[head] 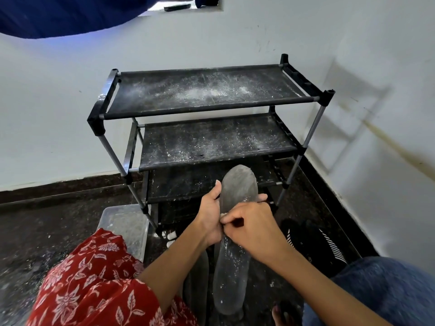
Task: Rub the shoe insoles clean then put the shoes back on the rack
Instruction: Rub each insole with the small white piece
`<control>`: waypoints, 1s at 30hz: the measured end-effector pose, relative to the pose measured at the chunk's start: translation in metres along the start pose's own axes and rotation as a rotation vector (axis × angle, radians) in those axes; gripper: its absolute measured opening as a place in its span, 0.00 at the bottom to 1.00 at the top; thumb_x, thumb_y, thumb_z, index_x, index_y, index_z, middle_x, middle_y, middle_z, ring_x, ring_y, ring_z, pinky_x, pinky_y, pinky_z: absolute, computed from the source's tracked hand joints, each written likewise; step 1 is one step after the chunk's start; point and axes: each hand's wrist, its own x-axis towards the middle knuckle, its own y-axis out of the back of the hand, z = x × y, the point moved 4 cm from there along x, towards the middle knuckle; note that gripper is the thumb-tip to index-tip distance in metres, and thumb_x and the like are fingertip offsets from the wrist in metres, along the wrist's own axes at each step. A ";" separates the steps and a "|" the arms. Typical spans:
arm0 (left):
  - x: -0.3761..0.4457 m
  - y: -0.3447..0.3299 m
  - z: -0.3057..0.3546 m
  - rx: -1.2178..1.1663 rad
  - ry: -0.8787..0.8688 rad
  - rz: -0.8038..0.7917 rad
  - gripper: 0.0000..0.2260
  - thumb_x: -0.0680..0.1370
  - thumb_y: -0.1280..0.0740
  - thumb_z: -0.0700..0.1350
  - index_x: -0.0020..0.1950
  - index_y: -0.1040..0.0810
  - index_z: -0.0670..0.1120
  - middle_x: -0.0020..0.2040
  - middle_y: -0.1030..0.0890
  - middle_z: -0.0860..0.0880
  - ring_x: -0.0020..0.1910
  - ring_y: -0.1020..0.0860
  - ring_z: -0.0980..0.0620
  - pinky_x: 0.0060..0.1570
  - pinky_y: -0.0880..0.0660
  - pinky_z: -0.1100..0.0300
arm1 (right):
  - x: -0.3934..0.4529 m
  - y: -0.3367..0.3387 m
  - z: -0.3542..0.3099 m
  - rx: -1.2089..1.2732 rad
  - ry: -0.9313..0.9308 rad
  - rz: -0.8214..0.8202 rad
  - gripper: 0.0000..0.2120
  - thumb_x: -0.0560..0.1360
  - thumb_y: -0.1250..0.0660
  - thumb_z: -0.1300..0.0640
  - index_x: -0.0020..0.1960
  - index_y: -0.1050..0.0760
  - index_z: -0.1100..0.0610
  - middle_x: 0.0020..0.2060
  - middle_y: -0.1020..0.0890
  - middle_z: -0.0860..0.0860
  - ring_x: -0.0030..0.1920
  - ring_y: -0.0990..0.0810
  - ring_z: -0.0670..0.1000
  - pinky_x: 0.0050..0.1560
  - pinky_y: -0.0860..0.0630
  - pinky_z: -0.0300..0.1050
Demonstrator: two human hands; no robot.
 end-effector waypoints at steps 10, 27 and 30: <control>-0.001 -0.015 -0.004 0.038 -0.022 -0.077 0.29 0.79 0.47 0.63 0.61 0.24 0.40 0.47 0.18 0.42 0.43 0.18 0.47 0.43 0.21 0.55 | 0.018 0.046 0.019 -0.216 0.132 0.349 0.10 0.71 0.31 0.68 0.50 0.18 0.59 0.45 0.17 0.52 0.45 0.19 0.51 0.48 0.20 0.47; 0.004 -0.015 -0.008 0.150 0.020 0.035 0.23 0.80 0.45 0.58 0.58 0.21 0.42 0.53 0.18 0.40 0.52 0.19 0.44 0.57 0.24 0.49 | 0.011 0.040 0.021 -0.318 0.096 0.062 0.09 0.70 0.31 0.64 0.45 0.16 0.55 0.43 0.15 0.48 0.46 0.19 0.49 0.52 0.26 0.39; 0.006 -0.020 -0.007 0.131 0.007 0.001 0.23 0.81 0.46 0.57 0.59 0.22 0.41 0.50 0.17 0.42 0.47 0.18 0.47 0.52 0.22 0.52 | 0.007 0.057 0.023 -0.092 0.021 0.119 0.06 0.70 0.29 0.61 0.46 0.16 0.54 0.43 0.15 0.47 0.45 0.18 0.42 0.53 0.25 0.36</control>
